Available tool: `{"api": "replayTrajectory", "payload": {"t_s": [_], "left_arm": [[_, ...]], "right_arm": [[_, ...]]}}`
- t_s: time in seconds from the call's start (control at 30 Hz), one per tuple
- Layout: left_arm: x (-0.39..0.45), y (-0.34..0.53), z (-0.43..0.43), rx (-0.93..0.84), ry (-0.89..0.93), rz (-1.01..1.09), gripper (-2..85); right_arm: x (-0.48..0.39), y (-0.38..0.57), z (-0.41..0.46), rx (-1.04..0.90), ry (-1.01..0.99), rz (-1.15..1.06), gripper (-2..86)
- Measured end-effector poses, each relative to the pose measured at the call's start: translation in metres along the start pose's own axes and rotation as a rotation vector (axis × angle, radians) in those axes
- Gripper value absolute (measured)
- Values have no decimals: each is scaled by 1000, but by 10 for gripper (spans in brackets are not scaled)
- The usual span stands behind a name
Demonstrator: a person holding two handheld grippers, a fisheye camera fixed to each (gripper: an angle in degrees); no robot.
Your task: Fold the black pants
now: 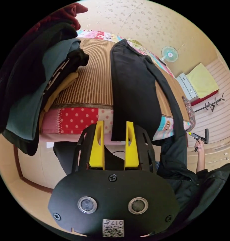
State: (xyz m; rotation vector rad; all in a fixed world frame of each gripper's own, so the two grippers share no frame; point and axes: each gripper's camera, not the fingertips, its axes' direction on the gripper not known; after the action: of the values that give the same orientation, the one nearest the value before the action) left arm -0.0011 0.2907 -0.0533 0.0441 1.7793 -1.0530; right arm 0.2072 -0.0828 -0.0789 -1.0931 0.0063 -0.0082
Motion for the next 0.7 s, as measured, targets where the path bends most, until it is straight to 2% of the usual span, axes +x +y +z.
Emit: {"api": "replayTrajectory", "payload": {"t_s": [0.17,0.27,0.43,0.5,0.57,0.63,0.7], "left_arm": [[15,-23,27,-78,-16,2,158],[25,-23,29,-91,-61,3,154],[47,-10,33,-64,-188,-11,86],[54,-3,36,-54,-146,-3,39],[54,1,34,-44,-145,2,32],[46,0,28,-74,-92,4,25],[29,-4,18,-148,116,55,18]], "right_arm": [[-2,-15,-8,55,14,69,24],[4,-27,-33,146,-16,115,70],[23,-50,-53,206,-101,144,116],[35,-65,-45,155,-115,171,118],[43,-76,-35,70,-133,193,111],[46,-77,-49,86,-128,182,84],[51,-79,-70,73,-278,89,42]]}}
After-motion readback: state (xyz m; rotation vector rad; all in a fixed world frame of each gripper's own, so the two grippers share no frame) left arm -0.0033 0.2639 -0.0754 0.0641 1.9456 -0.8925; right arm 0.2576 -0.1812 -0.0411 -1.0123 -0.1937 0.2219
